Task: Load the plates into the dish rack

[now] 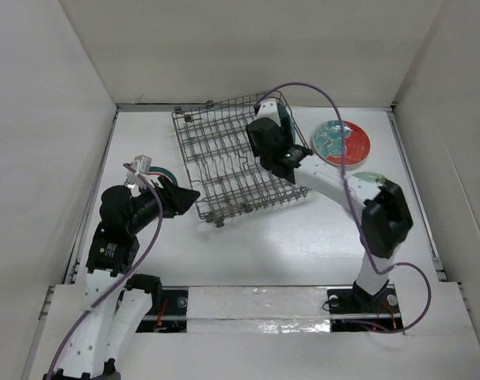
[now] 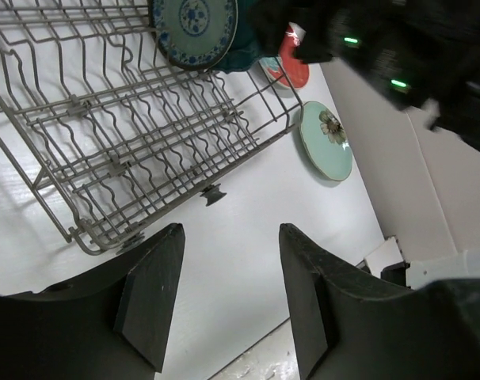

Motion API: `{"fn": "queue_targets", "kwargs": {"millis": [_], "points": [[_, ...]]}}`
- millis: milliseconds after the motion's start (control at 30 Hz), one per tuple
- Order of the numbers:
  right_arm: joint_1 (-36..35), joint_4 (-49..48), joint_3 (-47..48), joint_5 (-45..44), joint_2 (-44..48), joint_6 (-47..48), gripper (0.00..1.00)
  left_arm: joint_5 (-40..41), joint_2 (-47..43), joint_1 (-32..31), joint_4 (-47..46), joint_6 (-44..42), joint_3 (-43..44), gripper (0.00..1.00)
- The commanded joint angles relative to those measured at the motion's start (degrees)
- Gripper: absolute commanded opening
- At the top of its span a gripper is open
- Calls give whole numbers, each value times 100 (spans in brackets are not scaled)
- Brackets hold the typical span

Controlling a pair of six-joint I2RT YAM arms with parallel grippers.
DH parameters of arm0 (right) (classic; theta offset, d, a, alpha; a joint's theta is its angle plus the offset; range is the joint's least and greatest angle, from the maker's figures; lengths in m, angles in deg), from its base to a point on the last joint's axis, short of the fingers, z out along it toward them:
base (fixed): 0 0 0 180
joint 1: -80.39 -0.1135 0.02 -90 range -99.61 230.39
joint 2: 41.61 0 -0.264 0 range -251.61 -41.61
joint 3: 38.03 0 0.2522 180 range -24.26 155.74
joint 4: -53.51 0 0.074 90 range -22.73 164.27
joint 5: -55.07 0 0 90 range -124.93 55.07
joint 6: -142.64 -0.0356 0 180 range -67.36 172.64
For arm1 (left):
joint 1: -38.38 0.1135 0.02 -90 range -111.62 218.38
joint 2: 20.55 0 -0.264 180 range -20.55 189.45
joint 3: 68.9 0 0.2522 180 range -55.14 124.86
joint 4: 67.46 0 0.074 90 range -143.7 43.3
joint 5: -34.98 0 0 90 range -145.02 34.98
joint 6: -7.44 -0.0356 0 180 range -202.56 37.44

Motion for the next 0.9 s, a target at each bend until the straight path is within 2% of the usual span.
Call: {"fn": "queue_targets", "kwargs": {"millis": [0, 167, 200, 233, 267, 300, 333, 400, 467, 500, 533, 600, 633, 700, 733, 800, 867], "points": [[-249, -533, -538, 892, 1083, -446, 76, -43, 390, 56, -150, 248, 380, 47], [-636, -1227, -1847, 1210, 2304, -877, 75, -43, 987, 56, 9, 678, 574, 37], [-689, -1402, -2128, 1271, 2550, -912, 67, -43, 1102, 56, 26, 818, 574, 35], [-689, -1969, -2731, 1550, 3066, -921, 61, -43, 1199, 108, 53, 924, 574, 26], [-689, -2175, -3007, 1709, 3297, -930, 50, -43, 1331, 169, 105, 1004, 600, 15], [-689, -2308, -3227, 1754, 3508, -930, 22, -43, 1593, 422, 254, 1057, 626, 4], [-689, -2361, -3508, 1685, 3824, -930, 12, -43, 1709, 581, 307, 1214, 644, 0], [-576, -2362, -3677, 1798, 4019, -991, 3, -43, 1998, 933, 238, 1303, 539, 0], [-461, -2414, -3835, 2000, 4160, -1158, 4, -43, 2166, 1661, 133, 1470, 399, 0], [-400, -2476, -3888, 2114, 4170, -1211, 7, -43, 2341, 1942, 123, 1505, 337, 6], [-399, -2589, -3932, 2281, 4178, -1246, 10, -43, 2421, 2476, 115, 1540, 319, 19], [-399, -2608, -3977, 2422, 4126, -1308, 21, -43, 2650, 2936, 18, 1488, 249, 35], [-399, -2556, -3968, 2475, 4100, -1326, 25, -43, 2720, 3121, 9, 1488, 249, 48], [-399, -2547, -3941, 2546, 4055, -1352, 36, -43, 2922, 3412, 26, 1558, 214, 55], [-399, -2564, -3950, 2572, 4038, -1370, 38, -43, 2966, 3413, 18, 1576, 170, 61], [-399, -2547, -3941, 2625, 4029, -1387, 44, -43, 3151, 3606, 26, 1628, 108, 68], [-399, -2546, -3933, 2678, 4020, -1396, 45, -43, 3300, 3746, 97, 1611, 152, 68]]}}
